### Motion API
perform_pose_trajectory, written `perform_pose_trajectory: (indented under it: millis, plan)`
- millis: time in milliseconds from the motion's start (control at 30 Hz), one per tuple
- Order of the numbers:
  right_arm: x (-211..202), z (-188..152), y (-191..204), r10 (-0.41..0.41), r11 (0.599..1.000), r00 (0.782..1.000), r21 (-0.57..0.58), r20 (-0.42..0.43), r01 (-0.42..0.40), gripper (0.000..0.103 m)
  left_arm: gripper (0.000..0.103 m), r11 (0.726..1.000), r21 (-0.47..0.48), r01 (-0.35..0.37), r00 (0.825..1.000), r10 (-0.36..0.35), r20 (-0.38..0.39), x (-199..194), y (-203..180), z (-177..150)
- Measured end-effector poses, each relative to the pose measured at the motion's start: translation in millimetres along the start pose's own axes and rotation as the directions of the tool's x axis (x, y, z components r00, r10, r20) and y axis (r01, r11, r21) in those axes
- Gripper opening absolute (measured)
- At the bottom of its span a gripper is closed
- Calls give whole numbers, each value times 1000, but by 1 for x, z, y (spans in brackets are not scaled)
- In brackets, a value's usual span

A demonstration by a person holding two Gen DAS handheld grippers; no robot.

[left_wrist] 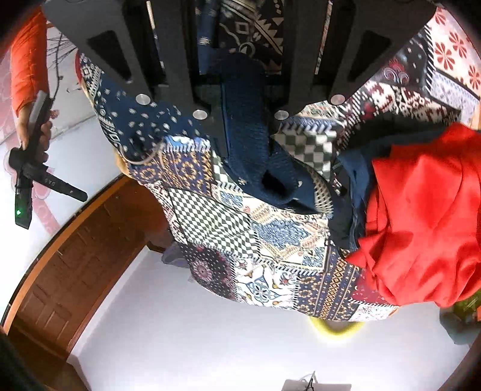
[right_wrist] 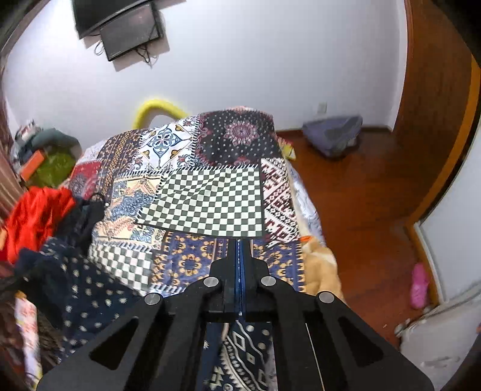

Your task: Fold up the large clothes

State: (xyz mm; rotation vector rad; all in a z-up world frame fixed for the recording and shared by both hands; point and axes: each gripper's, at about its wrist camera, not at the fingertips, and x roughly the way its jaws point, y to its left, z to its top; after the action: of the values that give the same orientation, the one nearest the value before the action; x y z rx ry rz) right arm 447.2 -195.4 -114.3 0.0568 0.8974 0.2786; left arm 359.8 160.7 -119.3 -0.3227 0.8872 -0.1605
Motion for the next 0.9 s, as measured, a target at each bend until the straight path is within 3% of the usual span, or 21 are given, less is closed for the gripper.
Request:
perform_pose_trajectory:
  millis: [100,233,367,533,667,800,867,900]
  plan:
    - [15,-16,-8,26,999,998,22,-59,-25,5,11,999,5,-53,998,53,-33,17,9,-6]
    - [42,-58,-22,37,998,975,63,-218,-24,37,11,993,23,-113,990,115,-79,35,22,-27]
    - [58,-93,-34,62,994,945,109,-320,-28,37,11,992,30,-125,988,127,-87,42,27,-37]
    - [53,-111,-51,204,959,926,258,-318,-122,45,11,987,55,-149,985,153,-81,43,21,-43]
    - [53,-122,-43,240,953,921,254,-306,-164,56,12,986,58,-155,982,160,-96,50,19,-48]
    - [57,-128,-31,177,974,942,191,-285,-125,59,12,985,67,-159,980,166,-108,52,14,-53]
    - [58,-126,-30,154,976,951,193,-269,-103,53,12,988,59,-146,982,152,-116,51,10,-55]
    - [56,-124,-30,156,974,954,198,-255,-107,37,12,989,60,-136,983,142,-118,51,5,-57]
